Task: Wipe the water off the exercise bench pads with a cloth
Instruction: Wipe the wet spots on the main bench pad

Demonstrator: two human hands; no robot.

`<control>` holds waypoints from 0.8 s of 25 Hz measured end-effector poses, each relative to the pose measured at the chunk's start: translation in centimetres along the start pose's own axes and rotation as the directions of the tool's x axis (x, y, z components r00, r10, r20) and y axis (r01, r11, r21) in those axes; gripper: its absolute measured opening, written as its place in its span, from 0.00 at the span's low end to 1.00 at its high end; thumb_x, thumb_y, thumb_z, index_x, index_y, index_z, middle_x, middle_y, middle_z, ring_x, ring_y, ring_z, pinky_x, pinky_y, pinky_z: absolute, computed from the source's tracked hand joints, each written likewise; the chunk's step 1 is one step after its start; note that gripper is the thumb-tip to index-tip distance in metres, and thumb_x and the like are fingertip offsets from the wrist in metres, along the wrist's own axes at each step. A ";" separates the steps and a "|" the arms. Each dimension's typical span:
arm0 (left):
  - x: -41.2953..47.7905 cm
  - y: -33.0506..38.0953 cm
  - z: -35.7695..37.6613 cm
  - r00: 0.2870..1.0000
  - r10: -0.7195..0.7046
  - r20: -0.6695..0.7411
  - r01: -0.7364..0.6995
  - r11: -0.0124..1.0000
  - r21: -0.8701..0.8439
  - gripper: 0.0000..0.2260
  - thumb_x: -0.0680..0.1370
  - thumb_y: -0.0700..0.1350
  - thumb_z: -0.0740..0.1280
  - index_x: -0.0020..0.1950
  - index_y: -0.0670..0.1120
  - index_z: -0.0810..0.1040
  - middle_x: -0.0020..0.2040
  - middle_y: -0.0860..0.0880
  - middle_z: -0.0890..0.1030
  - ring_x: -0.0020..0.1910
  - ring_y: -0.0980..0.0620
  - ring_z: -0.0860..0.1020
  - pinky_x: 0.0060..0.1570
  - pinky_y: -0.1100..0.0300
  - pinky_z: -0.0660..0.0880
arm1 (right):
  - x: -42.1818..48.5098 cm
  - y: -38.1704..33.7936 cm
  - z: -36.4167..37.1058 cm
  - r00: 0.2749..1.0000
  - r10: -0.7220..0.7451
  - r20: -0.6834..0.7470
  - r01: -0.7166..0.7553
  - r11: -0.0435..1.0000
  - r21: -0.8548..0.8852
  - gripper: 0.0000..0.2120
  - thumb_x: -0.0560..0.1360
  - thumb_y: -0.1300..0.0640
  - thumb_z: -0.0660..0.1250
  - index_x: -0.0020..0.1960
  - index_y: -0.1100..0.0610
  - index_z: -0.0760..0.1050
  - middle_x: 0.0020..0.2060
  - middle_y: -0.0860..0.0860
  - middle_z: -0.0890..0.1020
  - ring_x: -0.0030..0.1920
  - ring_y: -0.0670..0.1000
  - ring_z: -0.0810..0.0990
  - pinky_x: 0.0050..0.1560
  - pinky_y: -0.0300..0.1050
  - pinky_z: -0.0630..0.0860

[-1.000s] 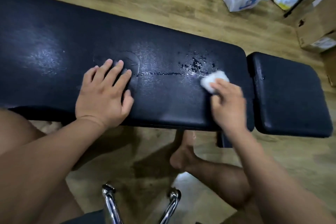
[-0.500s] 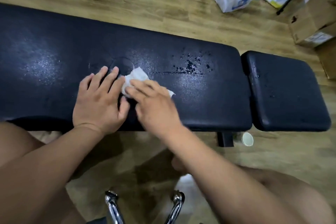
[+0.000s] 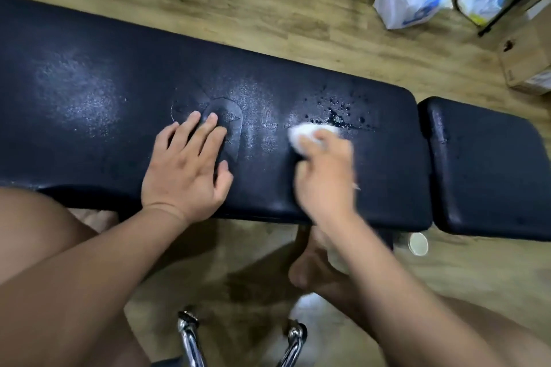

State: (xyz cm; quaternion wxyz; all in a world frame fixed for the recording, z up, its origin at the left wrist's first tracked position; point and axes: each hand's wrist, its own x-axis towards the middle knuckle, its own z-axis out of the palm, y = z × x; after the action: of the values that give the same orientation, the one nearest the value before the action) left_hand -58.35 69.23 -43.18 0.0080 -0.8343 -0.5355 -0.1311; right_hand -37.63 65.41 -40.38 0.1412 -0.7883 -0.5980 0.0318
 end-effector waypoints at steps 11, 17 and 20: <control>0.1 0.1 -0.2 1.000 -0.007 0.020 0.008 1.000 -0.026 0.24 0.75 0.51 0.57 0.66 0.39 0.73 0.70 0.42 0.74 0.71 0.39 0.70 0.69 0.43 0.64 | 3.2 15.4 -4.3 0.931 0.355 -0.082 -0.355 0.935 0.010 0.24 0.68 0.54 0.56 0.59 0.56 0.80 0.60 0.57 0.77 0.57 0.63 0.75 0.63 0.50 0.71; 0.1 0.0 -0.5 0.999 -0.006 0.037 0.007 1.000 -0.018 0.24 0.75 0.51 0.56 0.66 0.39 0.73 0.71 0.42 0.74 0.72 0.40 0.69 0.69 0.43 0.63 | 3.1 -0.8 1.2 0.986 0.152 -0.072 -0.144 0.983 0.111 0.22 0.65 0.59 0.56 0.54 0.55 0.80 0.60 0.55 0.77 0.57 0.61 0.72 0.59 0.51 0.69; 0.1 0.2 -0.5 0.999 -0.027 0.037 0.028 0.999 -0.029 0.26 0.75 0.52 0.56 0.68 0.38 0.71 0.71 0.41 0.74 0.72 0.40 0.68 0.70 0.44 0.62 | 1.9 -7.9 2.9 0.964 -0.247 0.093 0.222 0.950 0.221 0.21 0.69 0.59 0.62 0.61 0.52 0.78 0.65 0.52 0.74 0.62 0.58 0.69 0.61 0.52 0.69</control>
State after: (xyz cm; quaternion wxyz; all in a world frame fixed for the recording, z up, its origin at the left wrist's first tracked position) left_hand -58.27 69.15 -42.66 -0.0159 -0.8293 -0.5448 -0.1237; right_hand -45.09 69.66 -40.85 0.1898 -0.6890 -0.6883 0.1247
